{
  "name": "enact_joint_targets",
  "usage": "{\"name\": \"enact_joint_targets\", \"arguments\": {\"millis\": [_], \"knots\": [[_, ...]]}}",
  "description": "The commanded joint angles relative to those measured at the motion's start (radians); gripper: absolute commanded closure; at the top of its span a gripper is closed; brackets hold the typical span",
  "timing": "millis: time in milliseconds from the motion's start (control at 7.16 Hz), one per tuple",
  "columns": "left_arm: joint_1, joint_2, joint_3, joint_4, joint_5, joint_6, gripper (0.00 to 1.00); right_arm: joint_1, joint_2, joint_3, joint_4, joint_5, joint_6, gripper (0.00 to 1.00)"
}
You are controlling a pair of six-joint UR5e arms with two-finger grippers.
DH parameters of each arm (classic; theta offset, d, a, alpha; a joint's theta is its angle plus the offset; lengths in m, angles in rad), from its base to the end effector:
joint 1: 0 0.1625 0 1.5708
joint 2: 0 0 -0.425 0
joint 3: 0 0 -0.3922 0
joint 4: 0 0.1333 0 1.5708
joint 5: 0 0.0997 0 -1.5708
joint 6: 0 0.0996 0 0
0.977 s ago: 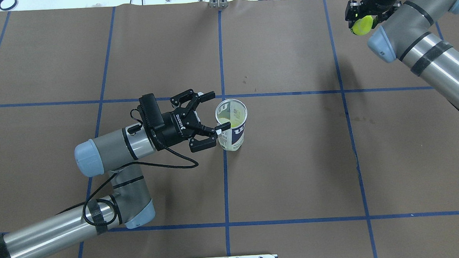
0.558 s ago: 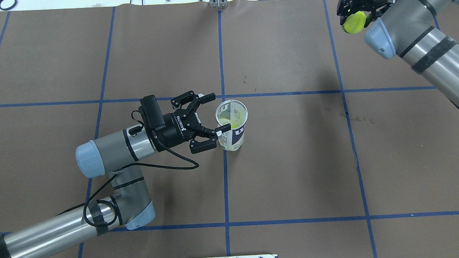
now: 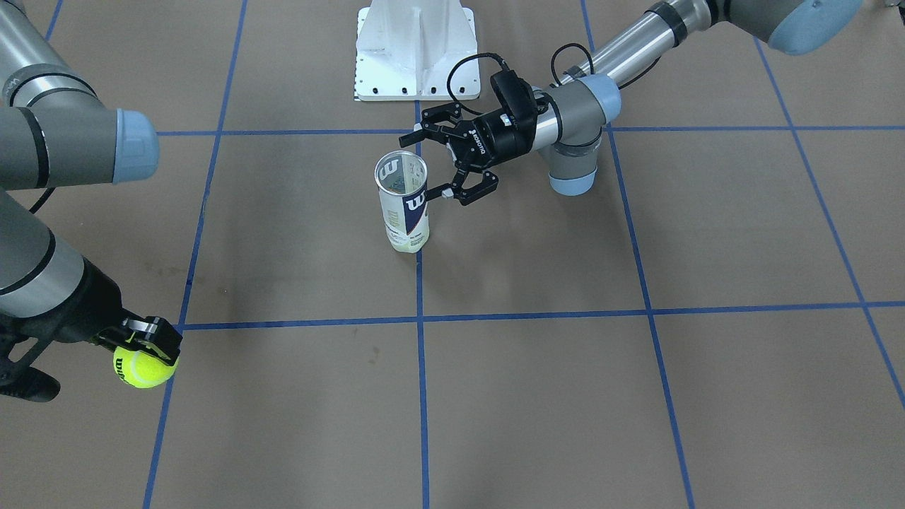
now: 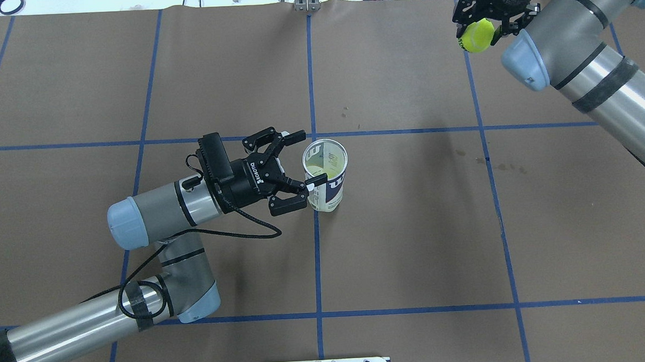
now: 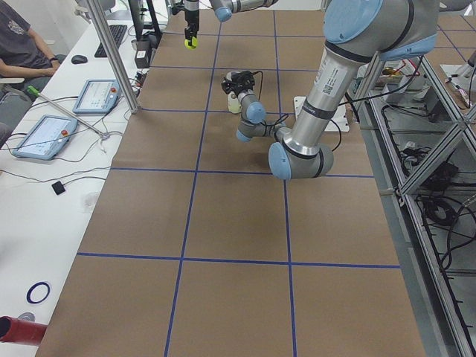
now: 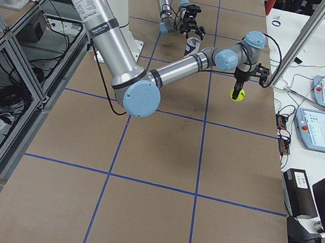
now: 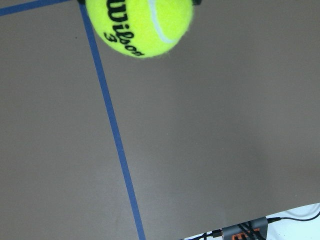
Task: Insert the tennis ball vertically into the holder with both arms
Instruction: 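Lift the tennis ball with the right gripper and carry it over the can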
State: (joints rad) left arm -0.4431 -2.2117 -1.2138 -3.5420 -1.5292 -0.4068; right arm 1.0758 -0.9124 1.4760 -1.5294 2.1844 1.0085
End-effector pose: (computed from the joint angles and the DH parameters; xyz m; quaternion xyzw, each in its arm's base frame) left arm 0.5235 -0.4006 0.2531 0.6563 0.6205 0.1336 0.4078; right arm -0.2751 -0.6696 0.2994 0.0106 -0.4045 0.1441 0.9030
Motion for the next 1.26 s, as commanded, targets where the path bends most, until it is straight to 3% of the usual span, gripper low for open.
{"name": "enact_joint_targets", "arguments": {"millis": [0, 279, 838, 1117], "knots": [[0.001, 0.000, 0.000, 0.000, 0.000, 0.000, 0.00, -0.034, -0.002, 0.068, -0.026, 0.001, 0.091, 1.00], [0.001, -0.002, 0.000, 0.000, 0.001, 0.002, 0.00, -0.085, 0.003, 0.209, -0.144, 0.001, 0.166, 1.00], [0.014, -0.005, 0.003, 0.000, 0.001, 0.006, 0.00, -0.197, 0.012, 0.381, -0.152, 0.001, 0.423, 1.00], [0.015, -0.006, 0.005, 0.000, 0.001, 0.006, 0.00, -0.256, 0.045, 0.409, -0.150, -0.006, 0.525, 1.00]]}}
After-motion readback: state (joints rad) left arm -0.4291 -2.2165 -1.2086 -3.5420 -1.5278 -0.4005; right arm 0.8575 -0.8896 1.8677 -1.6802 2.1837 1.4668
